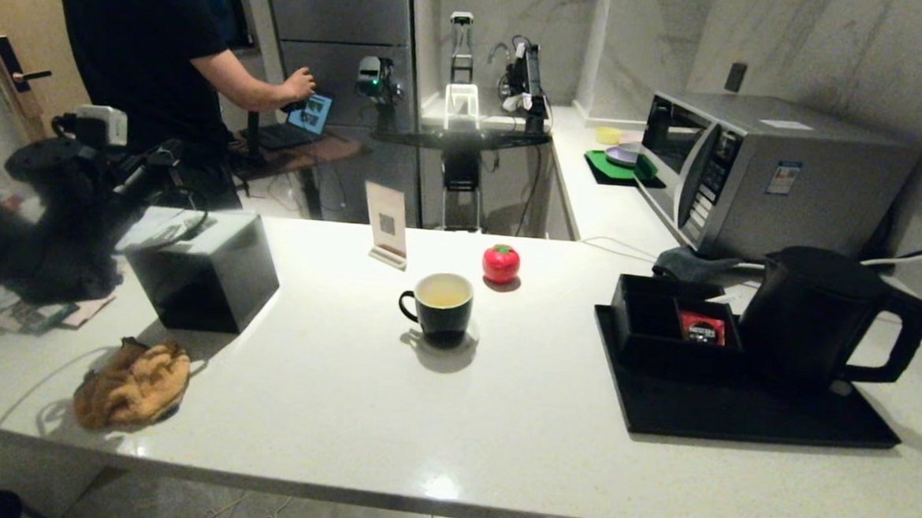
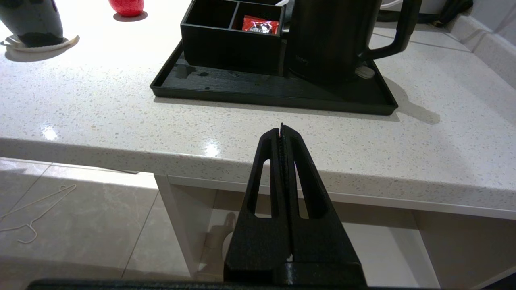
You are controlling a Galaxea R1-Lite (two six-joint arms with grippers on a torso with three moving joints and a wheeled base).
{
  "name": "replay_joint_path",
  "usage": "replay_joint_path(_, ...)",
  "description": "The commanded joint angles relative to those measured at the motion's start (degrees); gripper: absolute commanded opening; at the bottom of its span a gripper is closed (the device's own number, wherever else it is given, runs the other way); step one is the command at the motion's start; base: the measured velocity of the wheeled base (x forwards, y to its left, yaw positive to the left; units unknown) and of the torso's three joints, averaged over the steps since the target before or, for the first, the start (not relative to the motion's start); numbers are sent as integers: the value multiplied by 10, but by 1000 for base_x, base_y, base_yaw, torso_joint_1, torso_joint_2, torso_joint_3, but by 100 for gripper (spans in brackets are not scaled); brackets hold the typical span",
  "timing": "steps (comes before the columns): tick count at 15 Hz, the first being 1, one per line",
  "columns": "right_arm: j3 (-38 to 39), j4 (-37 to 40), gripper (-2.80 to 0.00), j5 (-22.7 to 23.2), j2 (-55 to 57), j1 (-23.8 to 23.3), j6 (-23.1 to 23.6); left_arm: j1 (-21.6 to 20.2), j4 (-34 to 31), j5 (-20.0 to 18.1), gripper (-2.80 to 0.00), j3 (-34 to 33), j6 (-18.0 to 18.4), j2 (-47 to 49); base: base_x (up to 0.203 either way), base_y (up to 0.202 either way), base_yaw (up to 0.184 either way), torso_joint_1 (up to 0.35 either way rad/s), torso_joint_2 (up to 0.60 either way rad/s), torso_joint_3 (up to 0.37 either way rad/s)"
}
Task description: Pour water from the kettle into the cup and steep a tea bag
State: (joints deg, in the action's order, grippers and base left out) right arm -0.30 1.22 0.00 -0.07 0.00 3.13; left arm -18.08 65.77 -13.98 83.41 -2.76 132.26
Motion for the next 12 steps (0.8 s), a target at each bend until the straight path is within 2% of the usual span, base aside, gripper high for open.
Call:
replay_joint_path(1,0,0,-280,0,1,0,0,-1,4,-1,-280,-1,0,0,0,0,0,0,0,0)
replay_joint_path(6,0,0,-280,0,1,0,0,1,4,-3,-280,-32,1,1,0,0,0,0,0,0)
replay_joint_path(12,0,0,-280,0,1,0,0,1,4,-3,-280,-30,0,-1,0,0,0,0,0,0)
